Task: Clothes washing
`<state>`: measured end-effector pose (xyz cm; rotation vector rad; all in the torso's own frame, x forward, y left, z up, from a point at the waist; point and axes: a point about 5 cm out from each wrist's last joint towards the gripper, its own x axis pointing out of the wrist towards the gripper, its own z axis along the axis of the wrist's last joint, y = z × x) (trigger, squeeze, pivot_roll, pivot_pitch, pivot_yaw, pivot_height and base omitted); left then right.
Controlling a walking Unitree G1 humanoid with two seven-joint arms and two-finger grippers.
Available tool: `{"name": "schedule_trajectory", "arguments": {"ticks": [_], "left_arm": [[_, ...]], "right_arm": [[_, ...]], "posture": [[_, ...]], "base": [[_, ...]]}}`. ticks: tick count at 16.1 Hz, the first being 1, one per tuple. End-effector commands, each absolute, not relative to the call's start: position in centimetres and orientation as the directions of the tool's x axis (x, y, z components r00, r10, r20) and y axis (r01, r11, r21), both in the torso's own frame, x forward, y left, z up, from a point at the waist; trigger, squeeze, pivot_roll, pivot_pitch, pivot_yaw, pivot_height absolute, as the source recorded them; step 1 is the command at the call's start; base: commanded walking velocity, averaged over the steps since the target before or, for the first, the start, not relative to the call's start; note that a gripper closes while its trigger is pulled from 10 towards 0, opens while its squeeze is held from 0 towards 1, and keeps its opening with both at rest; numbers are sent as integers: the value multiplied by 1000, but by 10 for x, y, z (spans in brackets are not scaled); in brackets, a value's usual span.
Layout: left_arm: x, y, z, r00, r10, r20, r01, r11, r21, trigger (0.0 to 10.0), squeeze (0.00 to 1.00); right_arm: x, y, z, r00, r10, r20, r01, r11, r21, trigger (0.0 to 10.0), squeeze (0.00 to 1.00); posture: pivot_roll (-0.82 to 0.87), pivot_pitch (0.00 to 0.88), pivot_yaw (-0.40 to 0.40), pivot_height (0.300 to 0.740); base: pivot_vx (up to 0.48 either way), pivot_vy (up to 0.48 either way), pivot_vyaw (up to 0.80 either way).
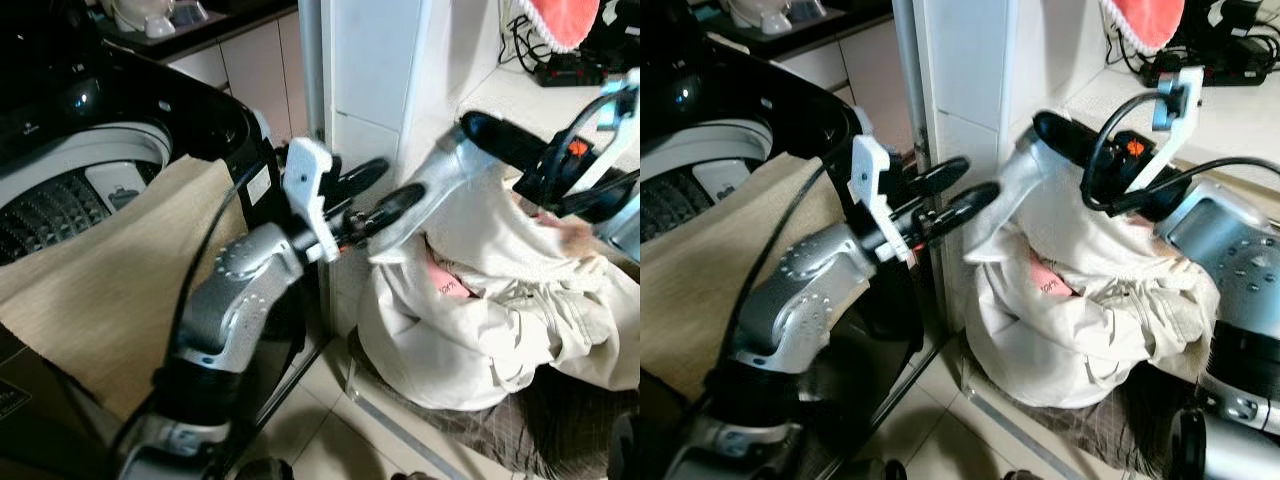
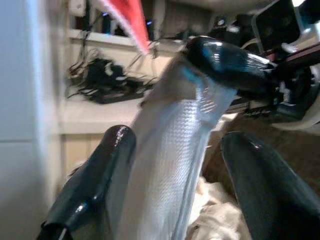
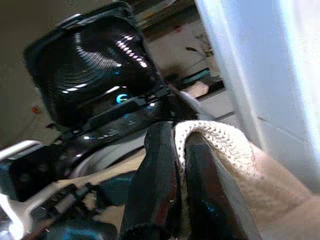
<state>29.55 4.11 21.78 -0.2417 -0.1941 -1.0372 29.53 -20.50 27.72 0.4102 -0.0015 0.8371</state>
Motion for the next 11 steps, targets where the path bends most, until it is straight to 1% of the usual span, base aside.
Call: {"name": "schedule_trajectory", "arguments": {"ticks": [1,2,3,4,6,7,9,10,11], "left_arm": [[295,37,223,466,-836,291,883,459,-95,10000,1000],[295,33,221,466,-838,285,883,461,-88,10000,1000],[296,28,218,471,-841,266,879,472,-65,10000,953],[298,24,216,478,-842,250,874,484,-41,10000,8],[301,19,214,492,-840,231,865,502,-18,10000,0],[305,18,213,517,-829,214,846,533,22,10000,0],[311,20,215,552,-803,223,820,572,30,10000,0],[316,24,219,578,-778,246,800,600,16,1765,0],[317,26,220,577,-777,252,802,597,6,0,0]], "right_arm": [[291,-199,290,643,740,197,-755,569,326,0,0],[288,-194,292,628,753,195,-766,554,325,0,0],[285,-188,294,607,768,203,-780,529,333,0,0],[282,-183,296,588,782,208,-794,509,333,0,0],[280,-177,299,570,793,216,-806,488,334,0,0],[279,-175,300,562,797,221,-811,479,335,0,0],[278,-172,300,558,800,220,-813,475,335,0,0],[278,-172,300,563,798,217,-810,480,337,0,0],[278,-173,300,573,790,219,-803,488,343,0,0]], "posture": [[-99,0,71,740],[-100,0,70,740],[-101,0,67,740],[-103,0,64,740],[-105,0,66,740],[-105,0,66,740],[-104,0,67,740],[-103,0,66,740],[-102,0,67,740]], "base": [[0,0,0],[0,0,0],[0,0,0],[0,0,0],[0,0,0],[0,0,0],[0,0,0],[0,0,0],[0,0,0]]}}
